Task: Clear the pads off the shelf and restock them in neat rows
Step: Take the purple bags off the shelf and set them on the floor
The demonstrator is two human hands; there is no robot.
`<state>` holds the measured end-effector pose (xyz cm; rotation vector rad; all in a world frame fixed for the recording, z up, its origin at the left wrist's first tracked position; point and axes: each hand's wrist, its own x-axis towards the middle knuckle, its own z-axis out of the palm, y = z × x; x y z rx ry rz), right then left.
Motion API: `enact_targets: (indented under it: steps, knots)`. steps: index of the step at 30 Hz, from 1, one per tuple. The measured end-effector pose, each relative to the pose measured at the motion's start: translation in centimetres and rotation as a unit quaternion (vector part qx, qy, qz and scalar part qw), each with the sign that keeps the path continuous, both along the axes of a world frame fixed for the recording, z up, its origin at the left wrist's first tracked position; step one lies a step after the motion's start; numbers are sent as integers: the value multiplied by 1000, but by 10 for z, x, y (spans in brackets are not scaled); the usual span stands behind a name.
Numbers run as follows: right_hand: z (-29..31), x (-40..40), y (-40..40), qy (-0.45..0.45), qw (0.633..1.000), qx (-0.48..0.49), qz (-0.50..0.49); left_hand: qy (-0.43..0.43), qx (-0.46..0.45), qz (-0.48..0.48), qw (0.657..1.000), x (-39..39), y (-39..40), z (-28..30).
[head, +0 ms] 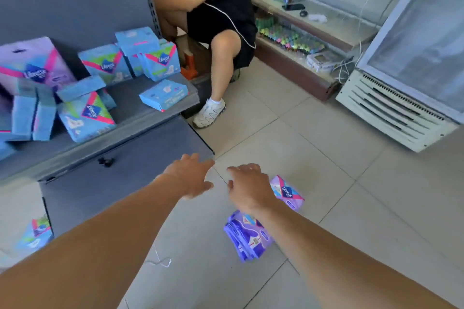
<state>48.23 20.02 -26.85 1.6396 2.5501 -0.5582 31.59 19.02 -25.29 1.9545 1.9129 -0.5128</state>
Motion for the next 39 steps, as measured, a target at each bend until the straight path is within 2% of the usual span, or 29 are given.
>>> enact_targets:
  steps: [6, 14, 24, 31, 39]
  knots:
    - [104, -70, 0, 5, 996, 44, 82, -3, 53, 83, 995, -66, -32, 88]
    - [159, -182, -23, -13, 979, 70, 190, -3, 90, 207, 974, -189, -102, 136]
    - [173, -334, -51, -25, 949, 66, 309, 19, 115, 356, 927, -326, -186, 141]
    - [150, -430, -31, 6, 938, 55, 343, 35, 131, 385, 913, -399, -177, 124]
    - [118, -483, -1, 26, 933, 16, 359, 37, 128, 410, 902, -461, -169, 94]
